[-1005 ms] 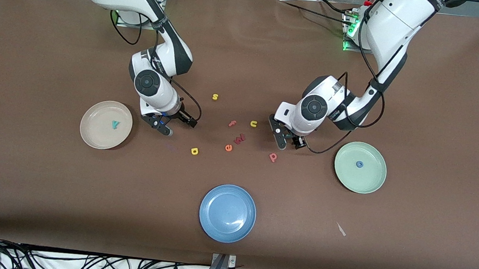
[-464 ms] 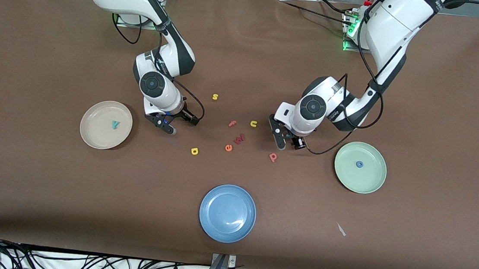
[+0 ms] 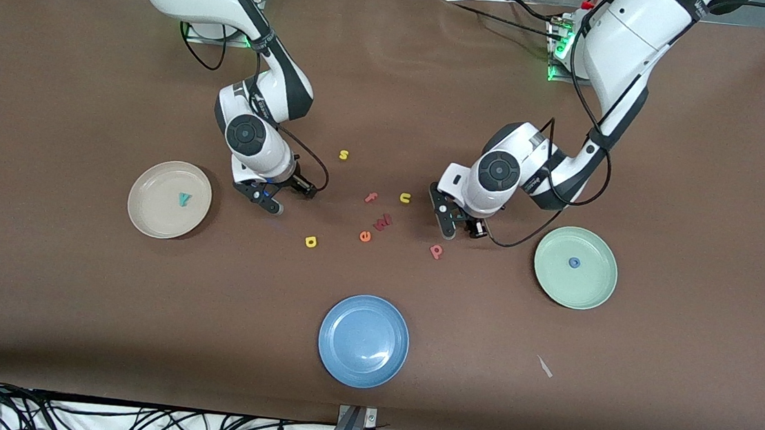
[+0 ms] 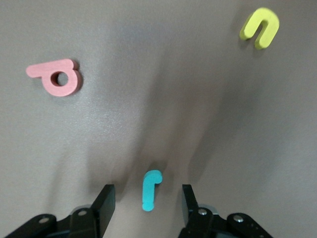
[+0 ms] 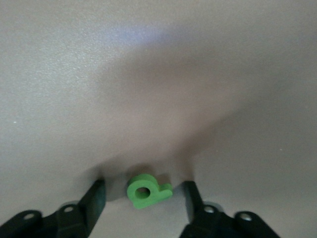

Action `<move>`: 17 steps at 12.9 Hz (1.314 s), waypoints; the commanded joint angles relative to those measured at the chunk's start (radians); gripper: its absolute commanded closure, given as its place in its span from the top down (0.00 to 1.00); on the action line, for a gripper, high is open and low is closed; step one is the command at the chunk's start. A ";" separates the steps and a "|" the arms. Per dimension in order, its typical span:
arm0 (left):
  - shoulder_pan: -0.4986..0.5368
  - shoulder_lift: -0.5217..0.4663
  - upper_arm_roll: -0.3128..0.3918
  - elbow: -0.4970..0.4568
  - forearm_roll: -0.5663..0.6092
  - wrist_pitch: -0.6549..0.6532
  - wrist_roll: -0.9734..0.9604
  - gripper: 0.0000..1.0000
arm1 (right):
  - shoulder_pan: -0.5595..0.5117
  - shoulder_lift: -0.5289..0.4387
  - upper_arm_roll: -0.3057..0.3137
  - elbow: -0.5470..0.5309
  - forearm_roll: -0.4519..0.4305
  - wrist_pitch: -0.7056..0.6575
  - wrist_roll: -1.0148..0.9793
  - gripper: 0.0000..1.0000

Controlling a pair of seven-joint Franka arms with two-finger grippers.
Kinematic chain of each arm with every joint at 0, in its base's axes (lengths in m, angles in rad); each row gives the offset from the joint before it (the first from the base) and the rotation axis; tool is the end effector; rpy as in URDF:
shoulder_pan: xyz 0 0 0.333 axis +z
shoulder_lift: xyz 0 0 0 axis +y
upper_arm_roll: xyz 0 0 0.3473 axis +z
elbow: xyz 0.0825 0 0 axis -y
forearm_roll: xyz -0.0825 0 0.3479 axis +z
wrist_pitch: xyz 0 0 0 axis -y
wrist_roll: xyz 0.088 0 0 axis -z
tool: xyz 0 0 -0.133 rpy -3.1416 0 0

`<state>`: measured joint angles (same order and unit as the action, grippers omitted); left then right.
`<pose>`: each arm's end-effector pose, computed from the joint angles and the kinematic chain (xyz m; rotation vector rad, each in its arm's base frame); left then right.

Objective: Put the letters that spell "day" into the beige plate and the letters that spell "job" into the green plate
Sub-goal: 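Grasp the green d with the right gripper while the left gripper grasps the j, then drop the green d and teal j onto plates with both grippers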

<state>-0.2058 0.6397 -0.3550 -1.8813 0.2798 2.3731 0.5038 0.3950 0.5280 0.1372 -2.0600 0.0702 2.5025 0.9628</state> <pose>0.5326 -0.3093 0.2034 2.5493 -1.7853 -0.1454 0.4971 0.2916 0.2016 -3.0120 0.7761 0.2097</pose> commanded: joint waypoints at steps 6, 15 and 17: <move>0.014 -0.041 0.002 0.013 0.047 -0.043 0.007 0.00 | 0.010 -0.042 -0.005 -0.055 0.003 0.009 -0.001 0.49; 0.241 -0.157 0.002 0.122 0.030 -0.405 0.154 0.00 | 0.010 -0.040 -0.005 -0.051 0.003 0.010 -0.001 0.29; 0.290 -0.123 0.002 0.122 0.030 -0.391 0.235 0.00 | 0.010 -0.039 -0.005 -0.046 0.003 0.010 -0.001 0.26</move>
<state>0.0467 0.4947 -0.3426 -1.7557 0.2977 1.9808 0.6695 0.3966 0.5048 0.1378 -2.0844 0.0701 2.5055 0.9627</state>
